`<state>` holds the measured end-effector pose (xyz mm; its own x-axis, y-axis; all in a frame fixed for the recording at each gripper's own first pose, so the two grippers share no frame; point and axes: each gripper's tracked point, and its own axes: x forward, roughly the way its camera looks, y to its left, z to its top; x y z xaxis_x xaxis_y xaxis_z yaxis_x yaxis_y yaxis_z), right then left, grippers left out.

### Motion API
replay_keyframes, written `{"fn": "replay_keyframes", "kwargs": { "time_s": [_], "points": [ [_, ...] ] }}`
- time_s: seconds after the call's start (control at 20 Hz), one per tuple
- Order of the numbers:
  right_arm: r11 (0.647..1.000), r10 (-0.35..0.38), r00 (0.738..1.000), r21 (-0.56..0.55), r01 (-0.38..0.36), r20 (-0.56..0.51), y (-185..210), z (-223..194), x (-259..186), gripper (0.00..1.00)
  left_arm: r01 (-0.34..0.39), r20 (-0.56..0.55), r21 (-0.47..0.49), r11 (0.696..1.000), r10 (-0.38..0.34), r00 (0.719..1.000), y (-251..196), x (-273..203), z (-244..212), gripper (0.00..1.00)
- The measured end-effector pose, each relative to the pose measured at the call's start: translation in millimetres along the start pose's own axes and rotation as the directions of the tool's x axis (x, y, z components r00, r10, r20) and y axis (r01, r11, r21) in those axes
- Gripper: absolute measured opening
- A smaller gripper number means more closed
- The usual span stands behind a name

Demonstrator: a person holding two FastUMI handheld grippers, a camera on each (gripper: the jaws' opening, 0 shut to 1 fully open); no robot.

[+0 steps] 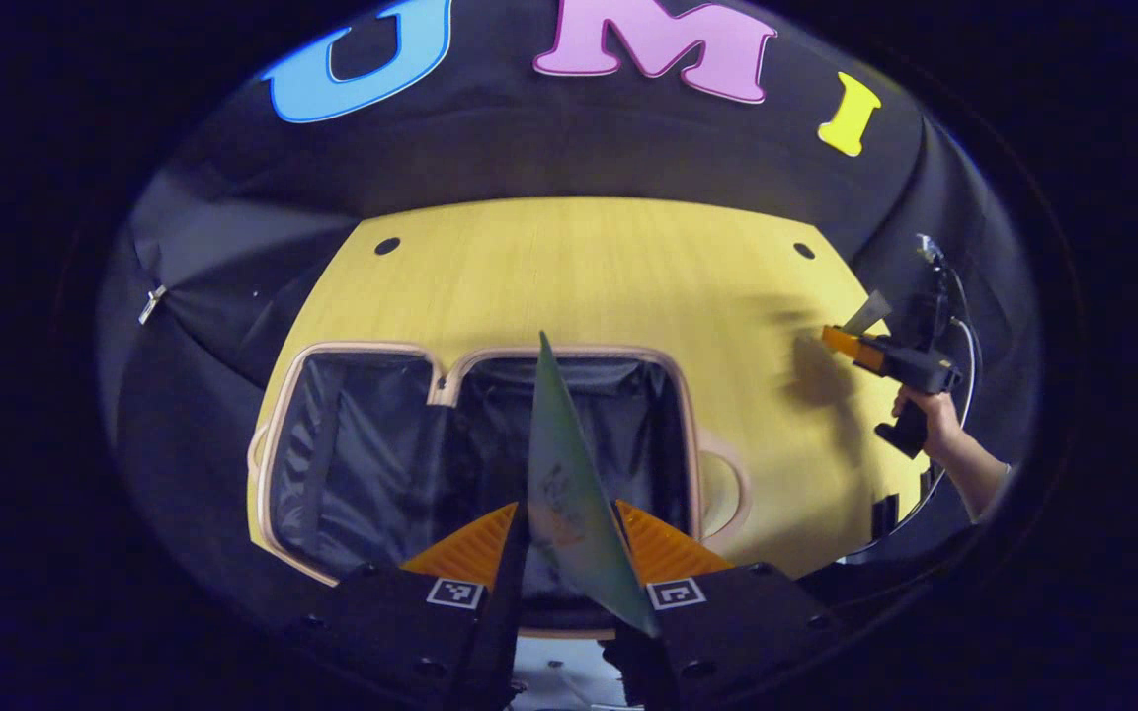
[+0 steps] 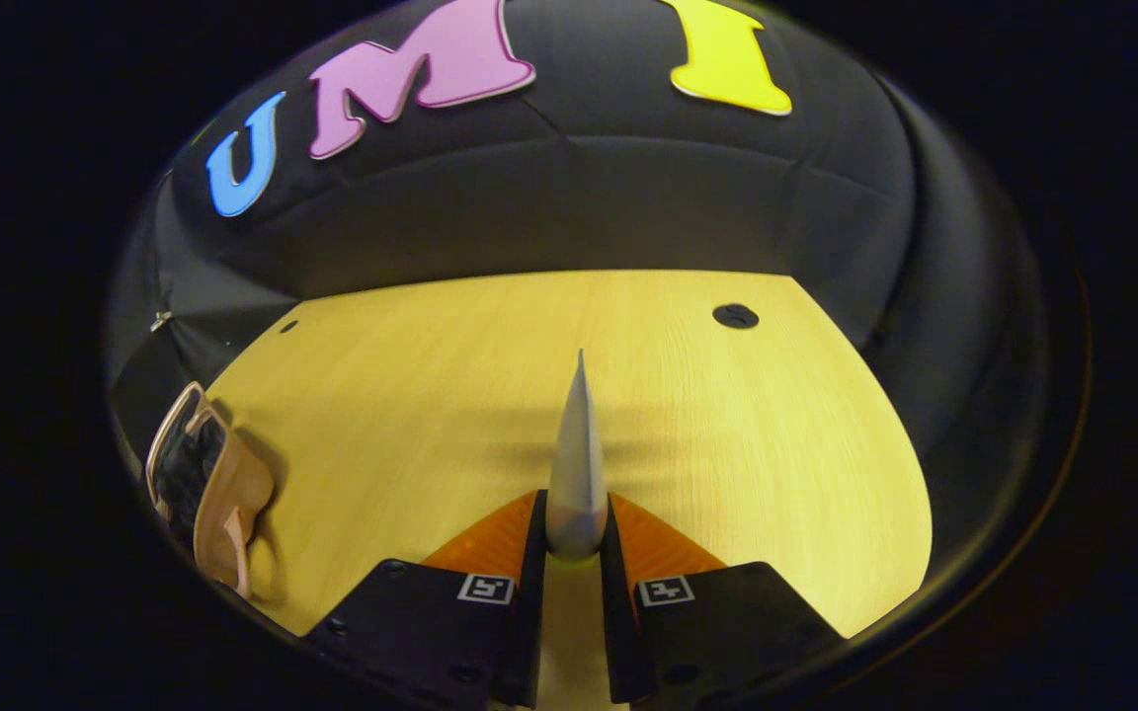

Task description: First open the suitcase, pack the skin care products into it, and then close the suitcase.

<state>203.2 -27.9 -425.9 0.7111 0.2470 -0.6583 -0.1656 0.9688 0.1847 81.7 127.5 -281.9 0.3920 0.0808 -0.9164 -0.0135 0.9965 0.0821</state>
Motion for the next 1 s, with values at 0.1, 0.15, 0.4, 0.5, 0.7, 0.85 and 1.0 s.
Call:
{"fn": "replay_keyframes", "kwargs": {
  "time_s": [0.1,0.15,0.4,0.5,0.7,0.85,1.0],
  "points": [
    [0.999,0.039,0.999,-0.014,-0.039,0.032,17,10,-24,0.3,-0.02,-0.105,0.002,1.0,0.02,0.994,15,6,-14,0.45],
    [0.998,0.053,0.997,-0.021,-0.052,0.053,26,16,-35,0.3,-0.017,-0.154,0.009,1.0,0.018,0.988,19,10,-22,0.45],
    [0.986,0.125,0.984,0.098,-0.137,0.124,81,44,-103,0.3,0.043,-0.342,-0.013,0.999,-0.045,0.939,10,41,-58,0.46],
    [0.988,0.104,0.983,0.098,-0.12,0.155,92,46,-128,0.3,0.045,-0.411,-0.015,0.999,-0.047,0.91,14,62,-80,0.46],
    [0.993,0.081,0.989,0.077,-0.091,0.12,116,20,-156,0.3,0.012,-0.462,-0.005,1.0,-0.013,0.887,25,96,-101,0.46],
    [0.993,0.1,0.993,0.057,-0.104,0.067,145,1,-168,0.3,0.035,-0.444,-0.031,0.999,-0.045,0.895,28,94,-105,0.46],
    [0.987,0.148,0.988,0.052,-0.15,0.034,188,-5,-169,0.3,0.051,-0.352,-0.006,0.999,-0.05,0.935,38,77,-94,0.76]
  ]
}}
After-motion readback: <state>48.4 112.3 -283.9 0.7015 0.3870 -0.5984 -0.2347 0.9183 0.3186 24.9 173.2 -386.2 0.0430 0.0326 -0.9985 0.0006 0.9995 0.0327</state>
